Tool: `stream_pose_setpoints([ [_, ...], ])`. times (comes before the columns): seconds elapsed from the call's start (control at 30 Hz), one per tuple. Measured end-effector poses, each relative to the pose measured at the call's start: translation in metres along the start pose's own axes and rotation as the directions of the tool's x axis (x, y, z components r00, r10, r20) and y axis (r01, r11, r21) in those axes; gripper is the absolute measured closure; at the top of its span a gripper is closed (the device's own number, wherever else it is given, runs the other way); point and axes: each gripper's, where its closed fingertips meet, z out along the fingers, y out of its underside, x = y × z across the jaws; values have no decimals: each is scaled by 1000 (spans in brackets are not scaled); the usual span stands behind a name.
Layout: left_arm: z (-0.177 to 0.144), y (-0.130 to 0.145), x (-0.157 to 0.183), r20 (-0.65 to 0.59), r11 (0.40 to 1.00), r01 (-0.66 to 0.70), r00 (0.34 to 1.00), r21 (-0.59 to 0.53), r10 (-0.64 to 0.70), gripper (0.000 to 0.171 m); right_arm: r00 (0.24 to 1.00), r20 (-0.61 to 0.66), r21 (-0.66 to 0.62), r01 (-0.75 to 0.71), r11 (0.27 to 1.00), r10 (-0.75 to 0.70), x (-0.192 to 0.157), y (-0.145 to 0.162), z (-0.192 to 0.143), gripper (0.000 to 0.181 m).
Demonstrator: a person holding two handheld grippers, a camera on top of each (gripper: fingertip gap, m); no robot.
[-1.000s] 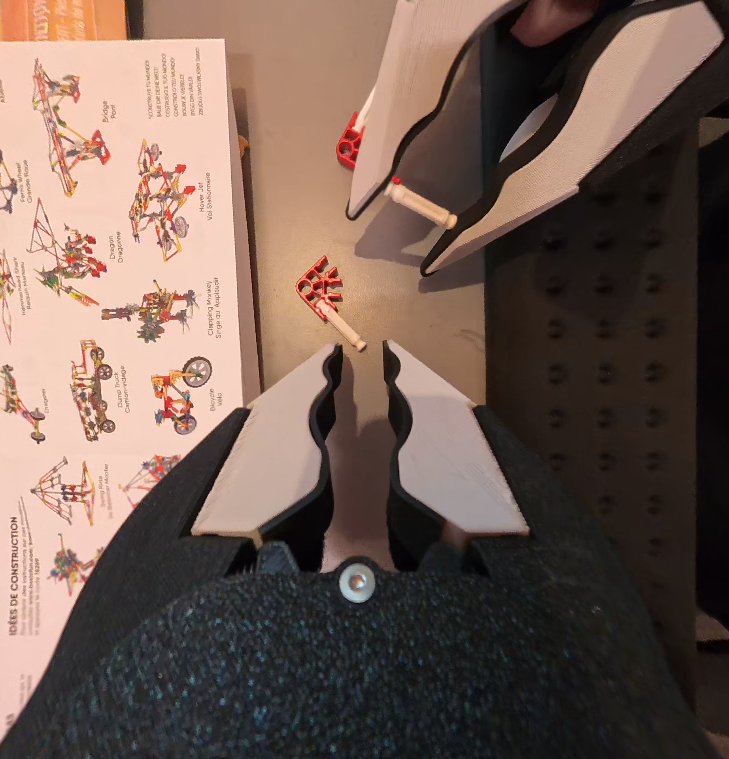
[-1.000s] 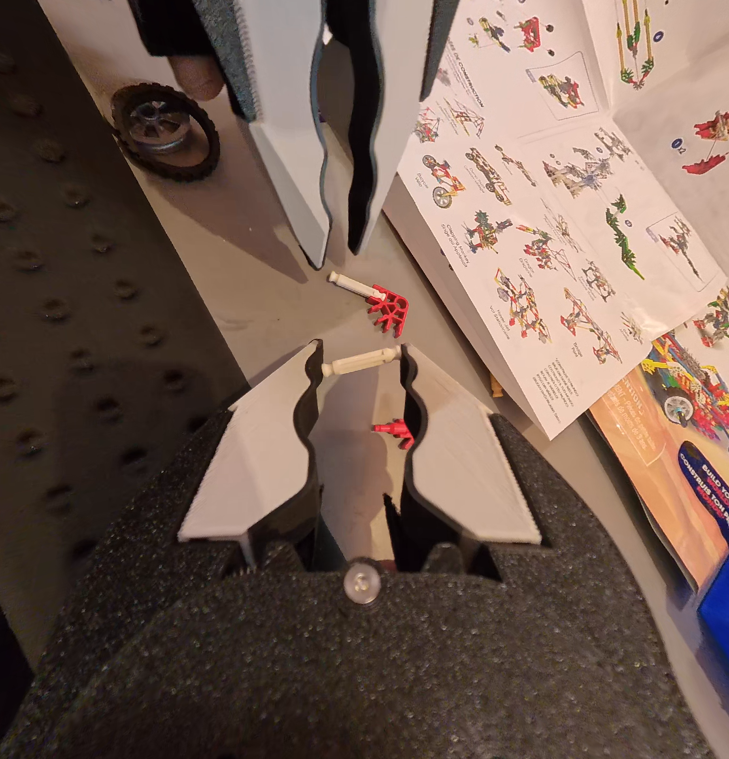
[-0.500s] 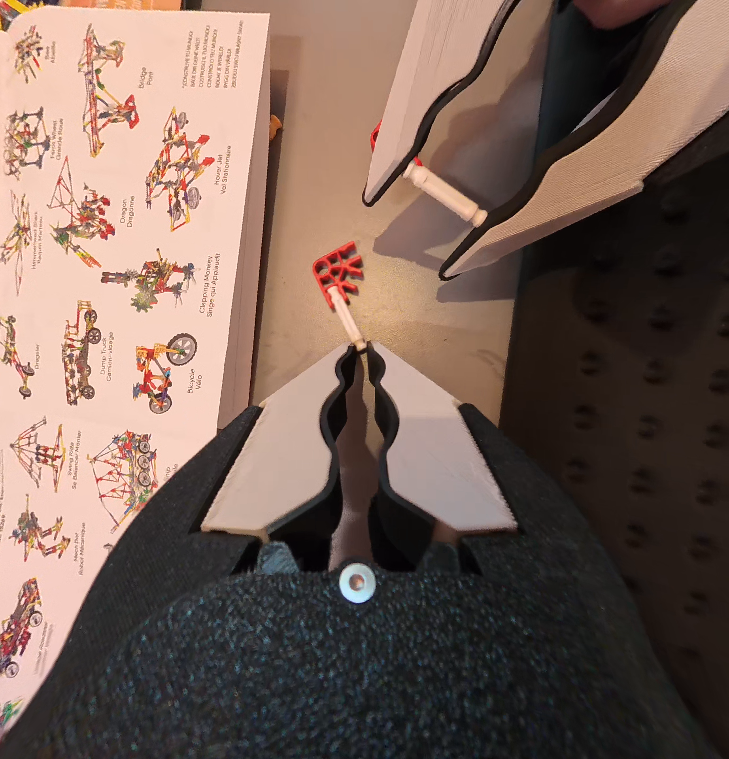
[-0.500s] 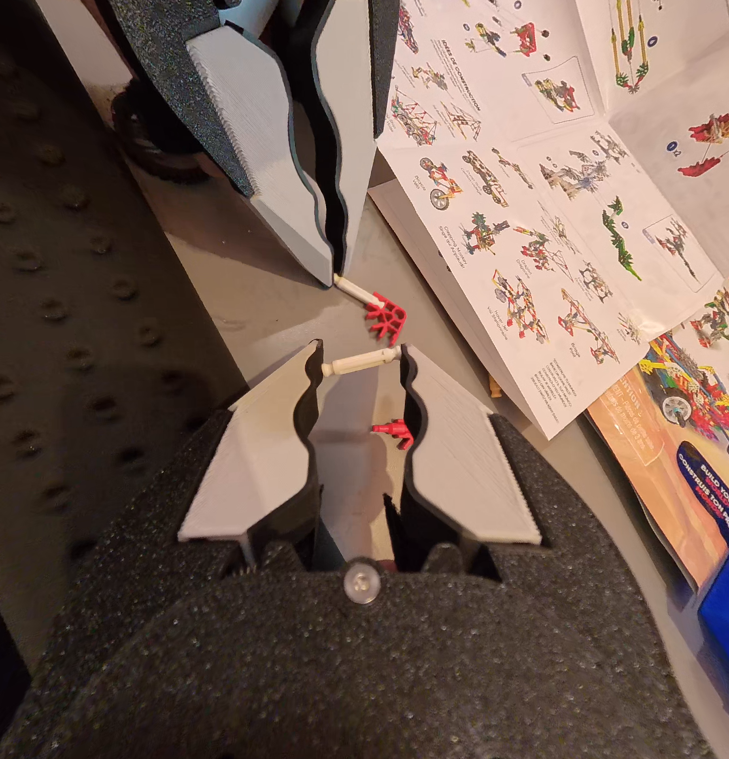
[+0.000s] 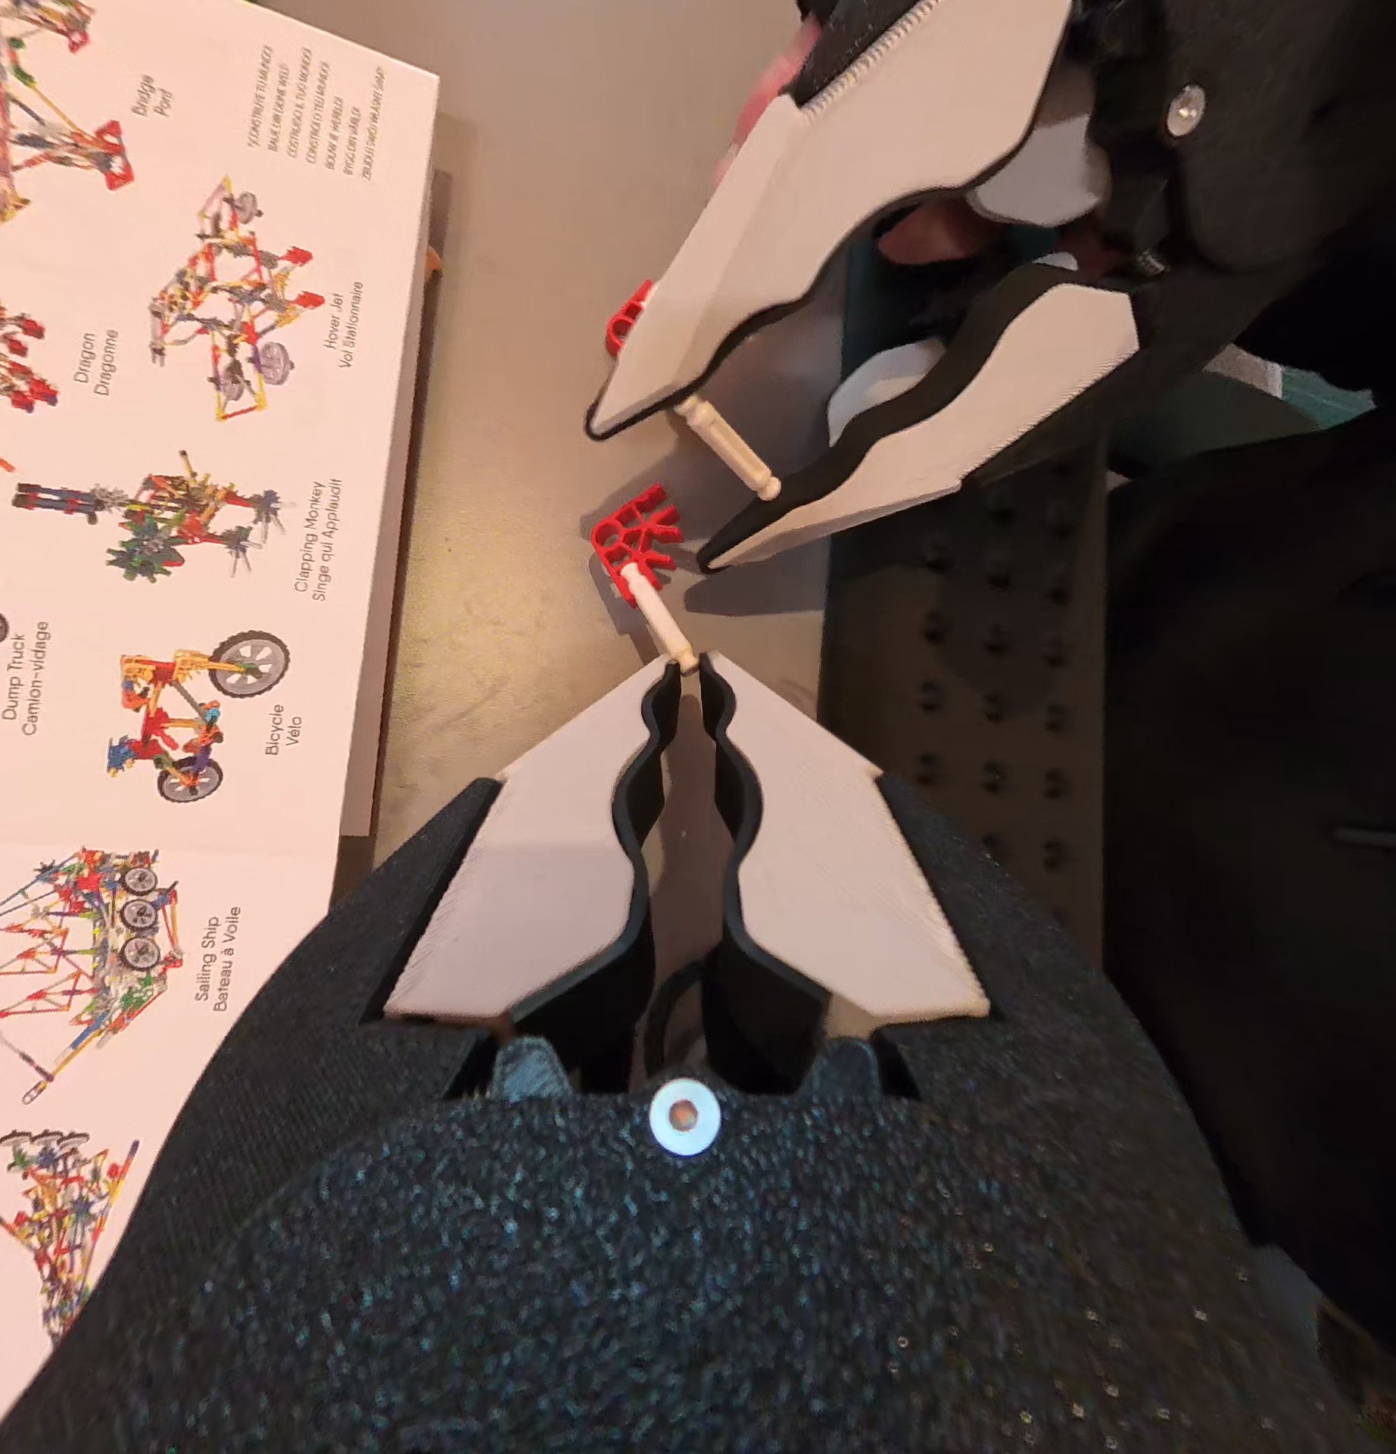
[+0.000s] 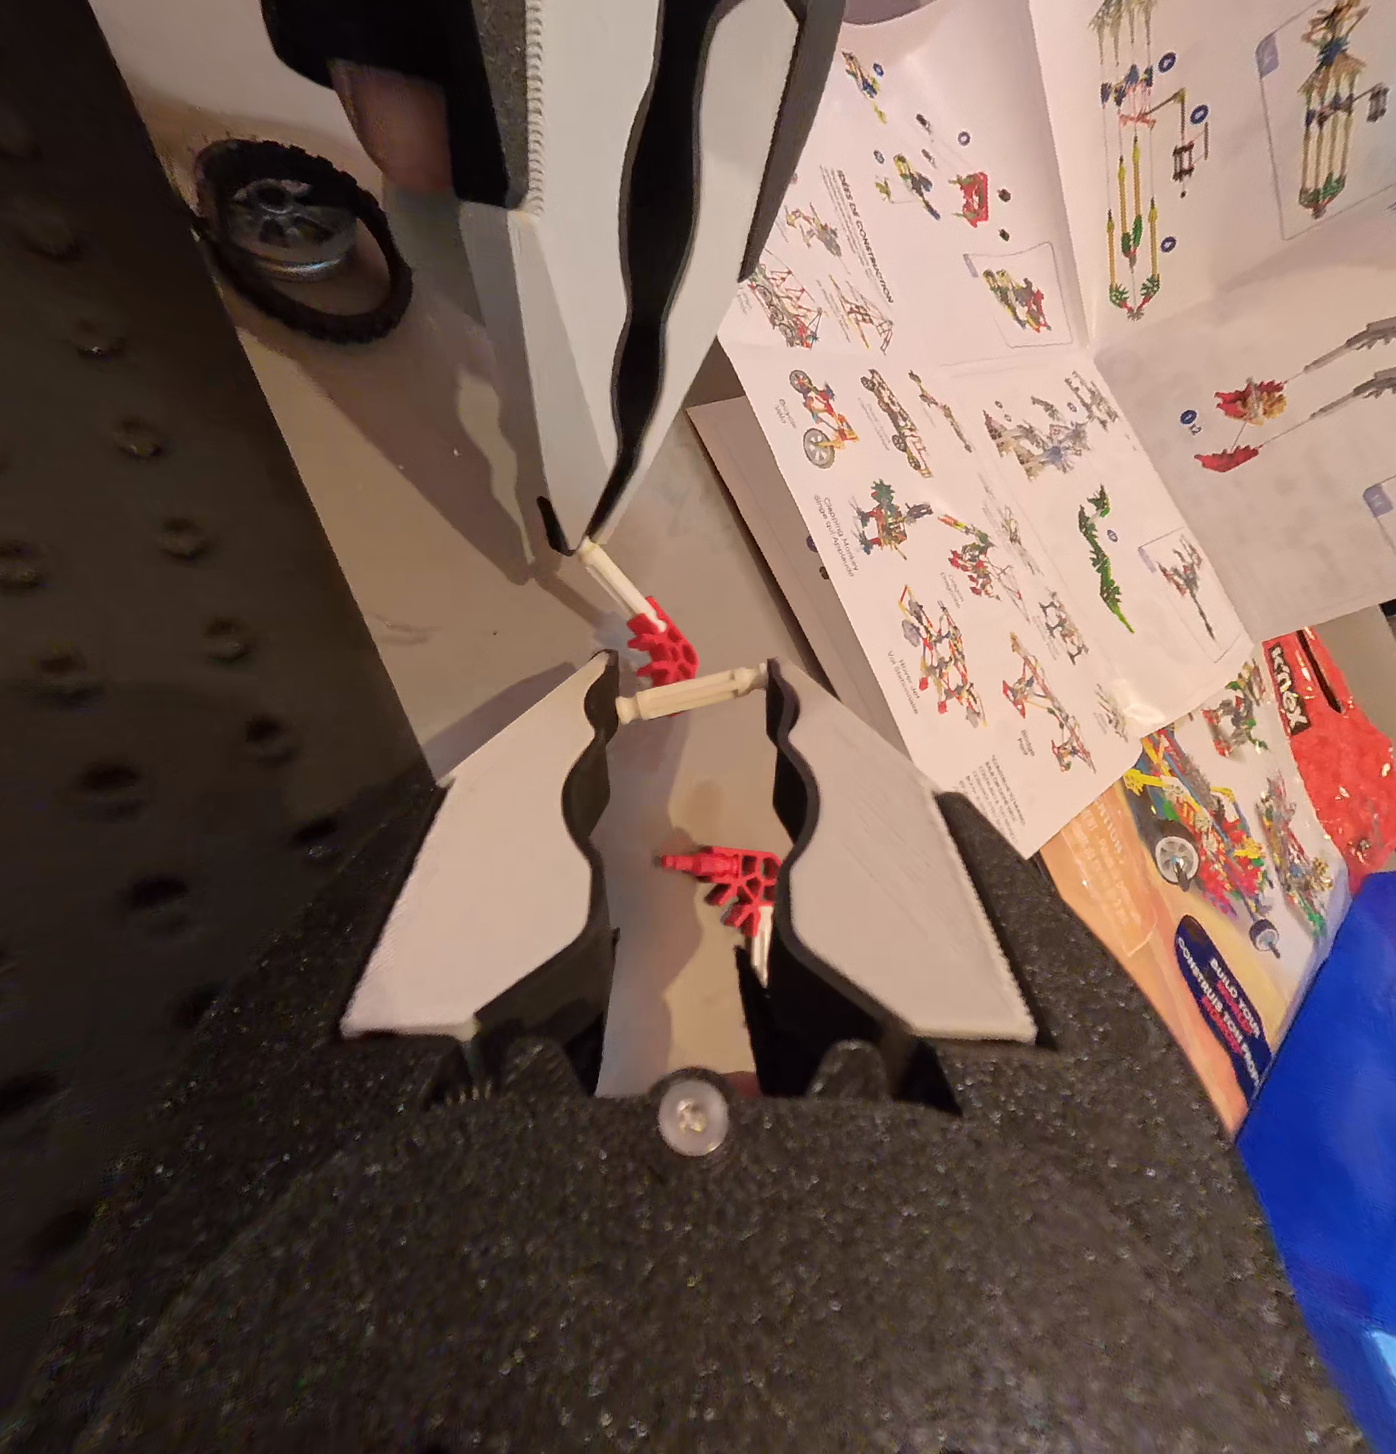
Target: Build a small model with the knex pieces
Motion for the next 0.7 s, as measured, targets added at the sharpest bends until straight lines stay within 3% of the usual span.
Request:
stream_pose_setpoints([
  [0.27,0,-3,6,-64,1000,12,998,-19,-14,171,999,4,24,-47,999,46,10,-1,1,144],
  [0.7,2,-2,10,-102,1000,15,995,-5,-16,171,1000,21,30,6,1000,-7,9,4,1,144],
])
